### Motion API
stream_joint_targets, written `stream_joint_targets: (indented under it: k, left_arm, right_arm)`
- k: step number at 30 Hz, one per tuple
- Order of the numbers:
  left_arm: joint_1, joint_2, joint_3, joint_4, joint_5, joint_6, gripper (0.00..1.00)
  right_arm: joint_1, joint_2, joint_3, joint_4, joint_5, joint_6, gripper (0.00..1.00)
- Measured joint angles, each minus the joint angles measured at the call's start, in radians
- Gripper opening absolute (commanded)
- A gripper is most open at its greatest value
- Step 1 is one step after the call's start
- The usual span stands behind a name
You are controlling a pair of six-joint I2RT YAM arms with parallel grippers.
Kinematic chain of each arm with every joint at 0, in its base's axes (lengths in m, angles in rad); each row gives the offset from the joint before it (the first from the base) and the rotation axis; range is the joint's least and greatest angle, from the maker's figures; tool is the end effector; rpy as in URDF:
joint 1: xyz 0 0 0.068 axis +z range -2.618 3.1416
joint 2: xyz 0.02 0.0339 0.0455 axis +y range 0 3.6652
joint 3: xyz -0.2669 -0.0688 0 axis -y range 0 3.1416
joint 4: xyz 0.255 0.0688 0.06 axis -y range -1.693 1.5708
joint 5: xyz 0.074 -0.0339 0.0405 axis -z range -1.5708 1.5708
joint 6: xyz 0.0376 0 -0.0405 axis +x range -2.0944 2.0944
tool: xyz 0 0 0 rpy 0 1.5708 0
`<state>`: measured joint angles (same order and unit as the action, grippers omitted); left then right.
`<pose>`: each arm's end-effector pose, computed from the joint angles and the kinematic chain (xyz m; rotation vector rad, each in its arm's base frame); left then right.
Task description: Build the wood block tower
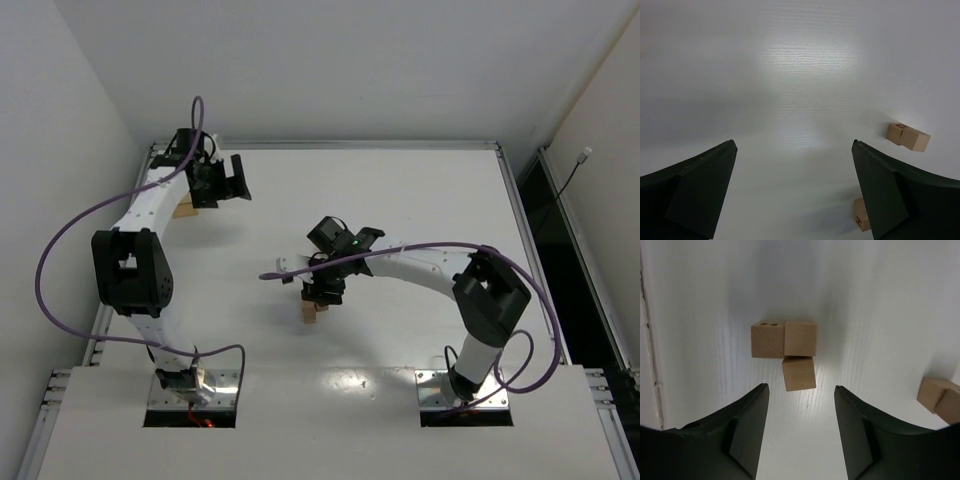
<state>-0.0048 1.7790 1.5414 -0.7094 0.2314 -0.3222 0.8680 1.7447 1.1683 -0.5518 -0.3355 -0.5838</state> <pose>0.4017 -0.0106 0.2832 -0.3064 2.5144 -0.4231 0.2230 0.2824 0.1888 -1.8704 1.9523 0.5390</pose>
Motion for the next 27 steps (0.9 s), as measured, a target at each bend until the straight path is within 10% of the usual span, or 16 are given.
stream_joint_targets:
  k: [27]
  left_arm:
    - [0.053,0.092,0.003,-0.001,0.08,0.0,1.0]
  right_arm:
    - [0.0,0.166,0.053,-0.034,-0.016,-0.046,0.58]
